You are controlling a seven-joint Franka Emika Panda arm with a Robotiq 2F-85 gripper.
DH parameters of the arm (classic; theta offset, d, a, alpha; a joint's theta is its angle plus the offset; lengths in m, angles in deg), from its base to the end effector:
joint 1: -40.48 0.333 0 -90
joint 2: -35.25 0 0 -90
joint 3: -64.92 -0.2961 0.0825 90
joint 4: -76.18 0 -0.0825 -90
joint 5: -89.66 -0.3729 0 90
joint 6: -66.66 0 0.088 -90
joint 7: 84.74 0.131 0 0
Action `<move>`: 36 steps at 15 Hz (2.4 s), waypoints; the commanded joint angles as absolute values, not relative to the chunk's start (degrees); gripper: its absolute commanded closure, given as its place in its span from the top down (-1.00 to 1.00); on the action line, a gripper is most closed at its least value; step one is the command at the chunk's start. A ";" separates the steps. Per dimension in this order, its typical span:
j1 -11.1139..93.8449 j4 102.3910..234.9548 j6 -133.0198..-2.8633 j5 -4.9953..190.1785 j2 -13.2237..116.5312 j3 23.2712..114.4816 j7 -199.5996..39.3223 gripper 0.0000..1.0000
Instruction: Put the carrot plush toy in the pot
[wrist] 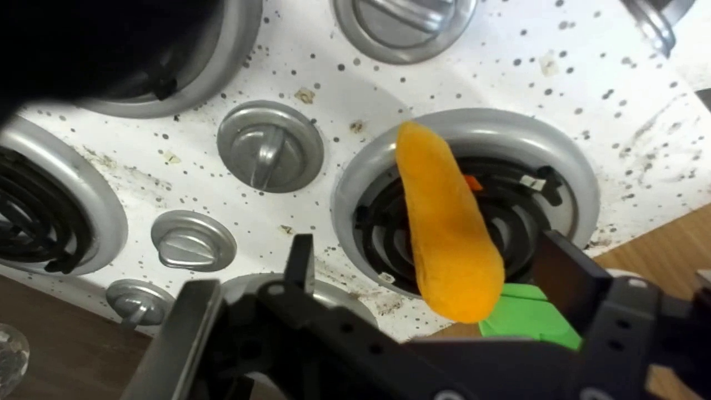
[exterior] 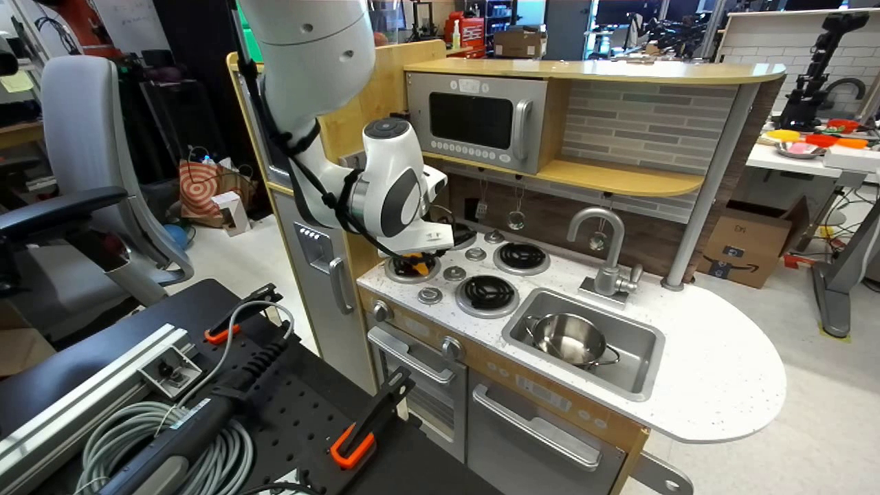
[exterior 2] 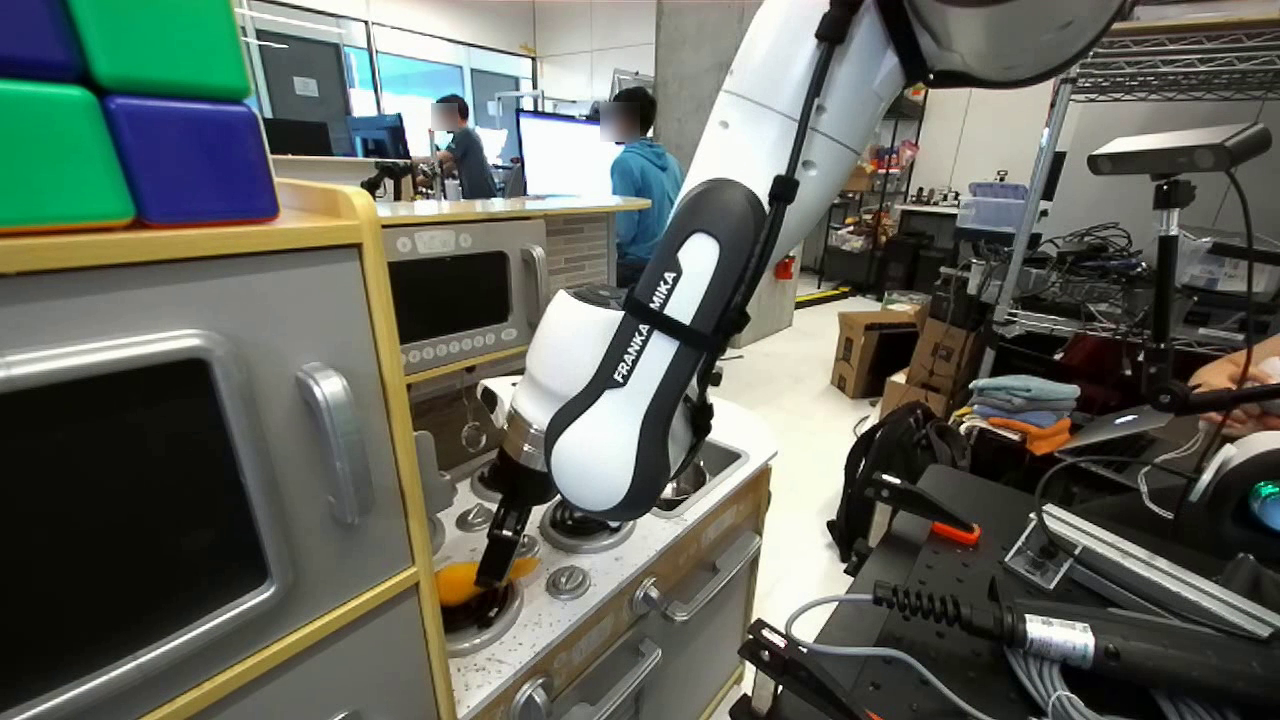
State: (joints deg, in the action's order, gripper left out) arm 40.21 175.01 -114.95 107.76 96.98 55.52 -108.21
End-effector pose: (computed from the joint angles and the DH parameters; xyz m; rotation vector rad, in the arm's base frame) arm 0.6212 0.1238 -0.0045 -2.8295 -1.1522 -0.6194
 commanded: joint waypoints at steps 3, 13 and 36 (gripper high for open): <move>40.01 167.64 -123.20 109.01 105.43 53.53 -107.47 1.00; 38.54 163.20 -125.98 109.29 108.93 51.35 -104.86 -0.33; 24.55 165.66 -131.71 87.99 104.06 58.95 -78.15 -0.92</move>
State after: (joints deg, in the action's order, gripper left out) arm 23.97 166.85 -131.76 92.14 105.56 57.71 -81.03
